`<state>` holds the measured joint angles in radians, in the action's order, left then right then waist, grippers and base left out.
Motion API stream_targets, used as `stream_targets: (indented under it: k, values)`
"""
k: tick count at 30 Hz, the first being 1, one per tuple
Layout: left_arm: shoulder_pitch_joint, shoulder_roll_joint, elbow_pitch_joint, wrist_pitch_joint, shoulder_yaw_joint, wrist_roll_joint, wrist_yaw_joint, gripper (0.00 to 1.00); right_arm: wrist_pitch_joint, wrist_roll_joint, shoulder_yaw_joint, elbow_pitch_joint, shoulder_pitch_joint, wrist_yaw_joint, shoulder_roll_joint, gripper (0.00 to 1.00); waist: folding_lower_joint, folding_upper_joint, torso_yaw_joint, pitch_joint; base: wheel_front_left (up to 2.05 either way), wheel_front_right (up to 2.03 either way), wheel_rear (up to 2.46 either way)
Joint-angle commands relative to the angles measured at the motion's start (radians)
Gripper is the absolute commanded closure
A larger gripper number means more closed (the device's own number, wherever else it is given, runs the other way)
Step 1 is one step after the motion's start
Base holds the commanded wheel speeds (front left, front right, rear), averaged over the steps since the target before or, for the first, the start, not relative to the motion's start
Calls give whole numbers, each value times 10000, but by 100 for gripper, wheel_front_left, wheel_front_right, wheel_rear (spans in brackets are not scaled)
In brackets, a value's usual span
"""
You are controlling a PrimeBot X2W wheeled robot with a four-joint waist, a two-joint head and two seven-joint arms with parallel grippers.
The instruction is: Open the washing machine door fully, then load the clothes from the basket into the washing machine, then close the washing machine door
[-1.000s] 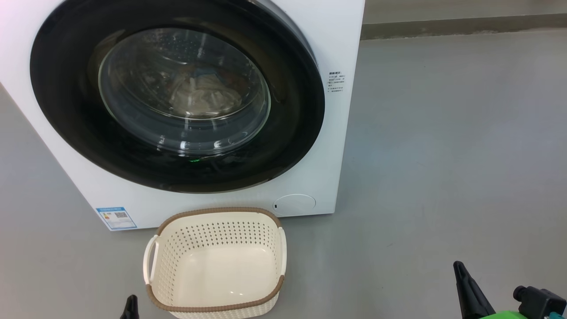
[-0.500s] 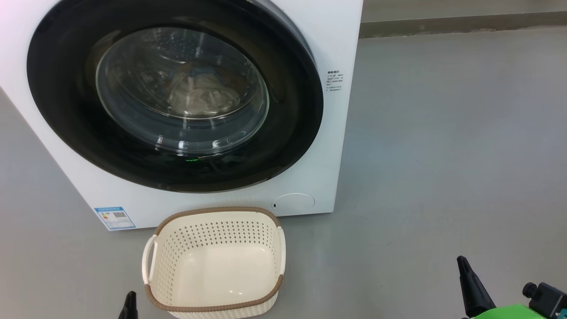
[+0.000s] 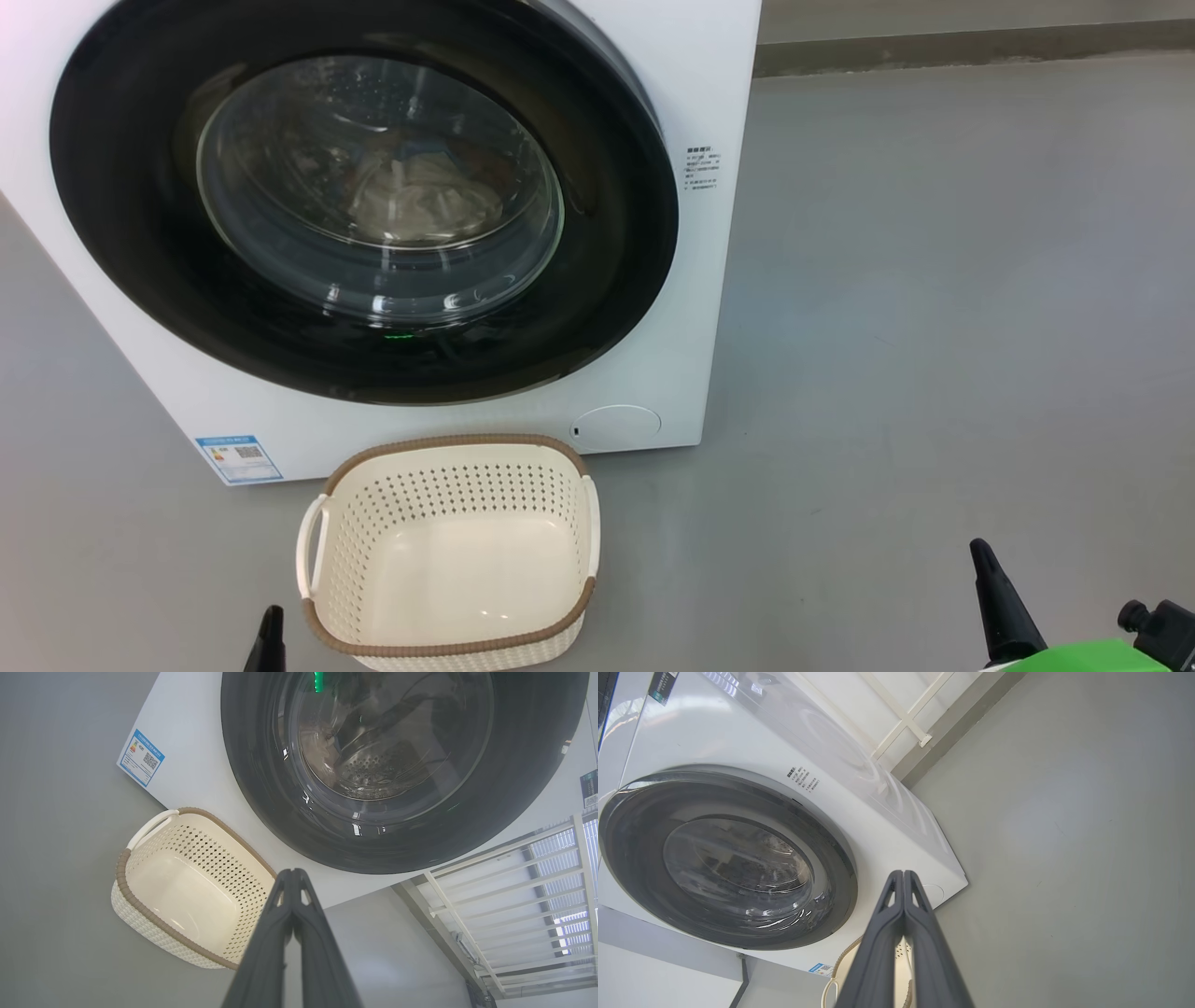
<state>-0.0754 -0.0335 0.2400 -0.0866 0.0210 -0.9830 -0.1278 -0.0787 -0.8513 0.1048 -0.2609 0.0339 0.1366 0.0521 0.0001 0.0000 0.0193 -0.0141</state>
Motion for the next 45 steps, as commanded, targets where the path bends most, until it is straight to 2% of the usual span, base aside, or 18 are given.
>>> stream_targets:
  k: [1, 45]
  values:
    - [577, -168, -181, 81, 244, -374, -15, 100, 122, -447, -96, 218, -560, -30, 37, 100, -1, 0, -7, 6, 0, 0, 0]
    - [1475, -248, -15, 1377, 630, -4706, -25, 100, 1421, -5586, 41, 177, -1179, -51, -3, 100, -1, 0, -141, 126, 0, 0, 0]
